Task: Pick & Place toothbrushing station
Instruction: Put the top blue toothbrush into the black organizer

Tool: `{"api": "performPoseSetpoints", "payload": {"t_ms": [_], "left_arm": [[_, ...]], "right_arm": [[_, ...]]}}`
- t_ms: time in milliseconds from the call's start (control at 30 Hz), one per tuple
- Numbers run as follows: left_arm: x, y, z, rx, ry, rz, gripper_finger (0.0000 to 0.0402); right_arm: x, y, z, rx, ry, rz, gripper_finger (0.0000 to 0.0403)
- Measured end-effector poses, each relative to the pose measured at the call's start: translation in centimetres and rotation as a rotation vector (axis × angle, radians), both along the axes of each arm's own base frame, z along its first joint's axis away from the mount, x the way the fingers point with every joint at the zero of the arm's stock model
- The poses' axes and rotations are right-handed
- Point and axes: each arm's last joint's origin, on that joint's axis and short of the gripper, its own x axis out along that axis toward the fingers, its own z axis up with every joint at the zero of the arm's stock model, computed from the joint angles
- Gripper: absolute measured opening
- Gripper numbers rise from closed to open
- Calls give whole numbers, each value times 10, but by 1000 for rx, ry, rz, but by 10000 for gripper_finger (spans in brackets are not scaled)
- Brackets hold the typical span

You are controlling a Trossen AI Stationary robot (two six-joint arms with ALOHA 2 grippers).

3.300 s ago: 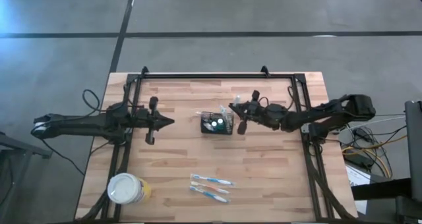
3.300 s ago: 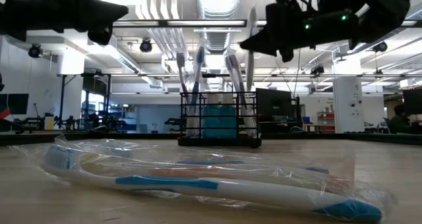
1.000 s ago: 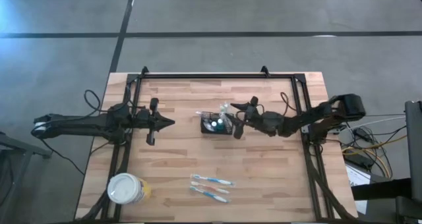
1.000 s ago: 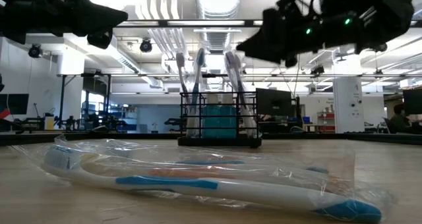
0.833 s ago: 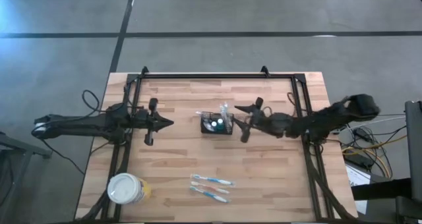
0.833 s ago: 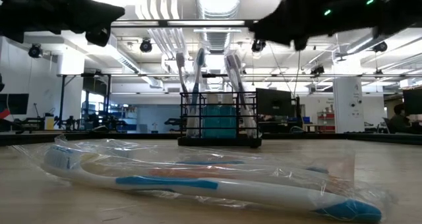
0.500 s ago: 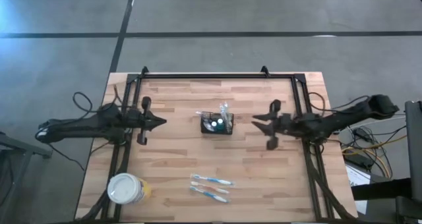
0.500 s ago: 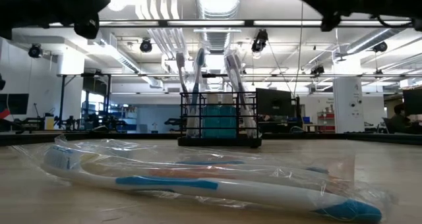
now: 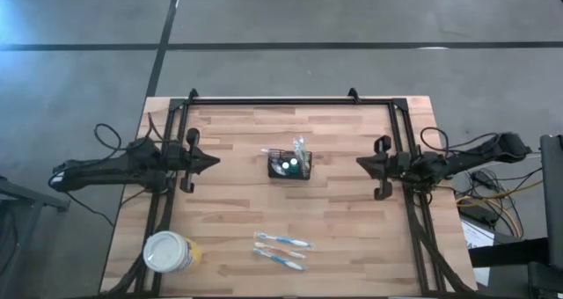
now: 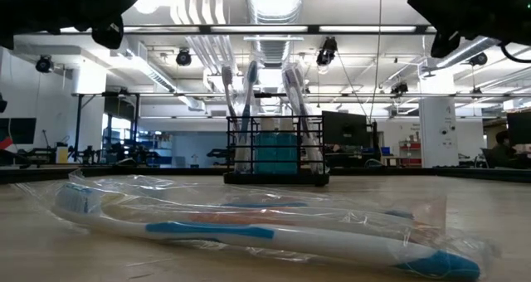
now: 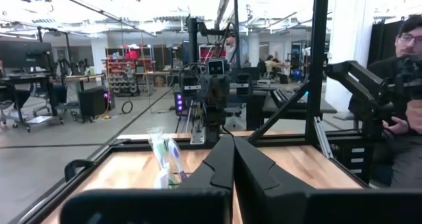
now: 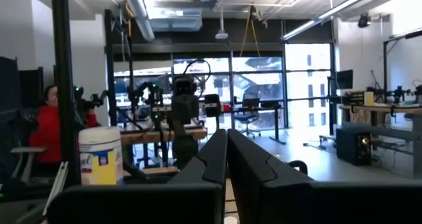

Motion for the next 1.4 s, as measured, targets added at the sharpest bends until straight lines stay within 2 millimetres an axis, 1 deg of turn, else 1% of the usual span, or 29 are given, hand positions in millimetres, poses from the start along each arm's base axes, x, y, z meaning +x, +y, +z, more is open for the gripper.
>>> {"api": "performPoseSetpoints", "payload": {"t_ms": [133, 300, 533, 667, 1000, 1200, 1400], "left_arm": [[0, 0, 0, 3, 4, 0, 3], [0, 0, -3, 10, 28, 2, 10], [1, 0, -7, 9, 70, 5, 5], [2, 0, -8, 8, 82, 5, 11], [2, 4, -10, -13, 102, 124, 4], [2, 4, -13, -14, 135, 125, 5], [2, 4, -17, -15, 174, 124, 4]], "right_arm": [[-6, -1, 1, -9, -28, -6, 8], [-11, -3, 0, -26, -6, -10, 8], [-19, -5, -2, -8, 13, -2, 8], [-22, -5, -5, -13, 36, -3, 8], [-22, -5, -11, -3, 91, 6, 8], [-21, -5, -12, 14, 107, 8, 8], [-18, -6, -14, 36, 163, -36, 8]]}}
